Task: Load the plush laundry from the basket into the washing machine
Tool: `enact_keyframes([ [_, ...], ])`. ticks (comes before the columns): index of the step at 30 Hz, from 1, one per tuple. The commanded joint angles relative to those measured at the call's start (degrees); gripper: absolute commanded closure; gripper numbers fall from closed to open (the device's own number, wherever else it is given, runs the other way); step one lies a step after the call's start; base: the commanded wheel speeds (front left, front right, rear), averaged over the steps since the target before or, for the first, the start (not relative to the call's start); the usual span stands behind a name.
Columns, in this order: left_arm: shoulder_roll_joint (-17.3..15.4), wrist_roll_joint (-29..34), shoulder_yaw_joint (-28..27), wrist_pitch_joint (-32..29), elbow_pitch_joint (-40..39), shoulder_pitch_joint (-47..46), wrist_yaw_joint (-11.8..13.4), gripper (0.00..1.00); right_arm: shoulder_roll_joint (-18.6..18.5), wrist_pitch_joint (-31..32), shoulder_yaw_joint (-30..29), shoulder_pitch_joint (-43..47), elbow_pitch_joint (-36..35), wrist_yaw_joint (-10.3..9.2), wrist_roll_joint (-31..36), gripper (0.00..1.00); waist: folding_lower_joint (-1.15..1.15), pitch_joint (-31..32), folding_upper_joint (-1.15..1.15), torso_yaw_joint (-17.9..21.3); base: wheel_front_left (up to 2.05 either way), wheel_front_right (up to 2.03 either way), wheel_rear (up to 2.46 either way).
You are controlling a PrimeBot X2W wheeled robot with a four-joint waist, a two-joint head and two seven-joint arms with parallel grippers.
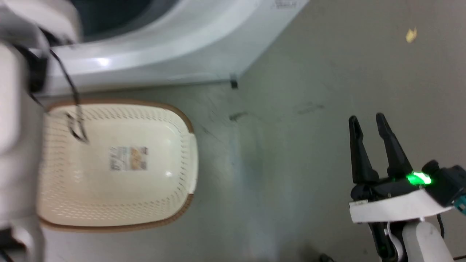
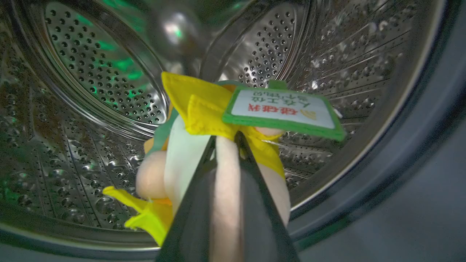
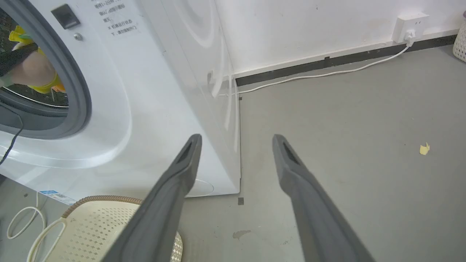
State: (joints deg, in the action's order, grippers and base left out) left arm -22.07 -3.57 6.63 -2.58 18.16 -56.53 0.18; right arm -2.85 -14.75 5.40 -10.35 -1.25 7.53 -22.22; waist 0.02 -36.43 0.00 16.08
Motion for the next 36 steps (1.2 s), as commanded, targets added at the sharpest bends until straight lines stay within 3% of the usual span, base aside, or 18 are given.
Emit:
enact_keyframes([
  [1, -1.0, 0.8, 0.2, -0.8, 1.2, -3.3, -0.6, 1.00, 0.0, -0.2, 0.1, -1.1, 0.2, -0.04, -0.6, 0.00, -0.02, -4.7, 0.00, 3.5, 0.00, 0.00, 0.00],
  [11, -6.6, 6.6, 4.5, -12.0, 17.5, -22.1, -3.7, 1.00, 0.0, -0.2, 2.0, -4.3, 0.7, -0.04, -3.6, 0.00, -0.02, -9.5, 0.00, 6.5, 0.00, 0.00, 0.00],
  [18, -7.1, 7.6, 7.0, -18.7, 25.5, -26.7, -5.2, 1.00, 0.0, -0.2, 2.2, -3.9, 1.0, -0.04, -2.4, 0.00, -0.02, -10.0, 0.00, 6.5, 0.00, 0.00, 0.00],
  [23, -6.4, 6.4, 7.5, -18.5, 28.0, -26.0, -5.6, 1.00, 0.0, -0.2, 1.6, -4.2, 1.0, -0.04, -1.6, 0.00, -0.02, -8.7, 0.00, 5.6, 0.00, 0.00, 0.00],
  [24, -6.2, 6.1, 7.3, -17.8, 28.4, -25.5, -5.3, 0.64, 0.0, -0.2, 1.4, -4.2, 0.9, -0.04, -1.5, 0.00, -0.02, -8.1, 0.00, 5.3, 0.00, 0.00, 0.00],
  [25, -6.1, 6.0, 7.3, -16.8, 28.7, -24.9, -4.9, 0.00, 0.0, -0.2, 1.1, -4.2, 0.8, -0.04, -1.3, 0.00, -0.02, -7.4, 0.00, 5.1, 0.00, 0.00, 0.00],
  [29, -5.0, 4.2, 6.8, -11.2, 30.0, -21.2, -4.2, 0.00, 0.0, -0.2, -0.4, -3.6, 0.5, -0.04, -0.1, 0.00, -0.02, -3.3, 0.00, 3.7, 0.00, 0.00, 0.00],
  [36, -0.5, -1.1, 5.0, 6.0, 30.0, -9.2, -3.9, 0.00, -0.1, -0.2, -3.2, -0.4, 0.3, -0.04, 4.5, 0.00, -0.02, 8.4, 0.00, 0.0, 0.00, 0.00, 0.00],
])
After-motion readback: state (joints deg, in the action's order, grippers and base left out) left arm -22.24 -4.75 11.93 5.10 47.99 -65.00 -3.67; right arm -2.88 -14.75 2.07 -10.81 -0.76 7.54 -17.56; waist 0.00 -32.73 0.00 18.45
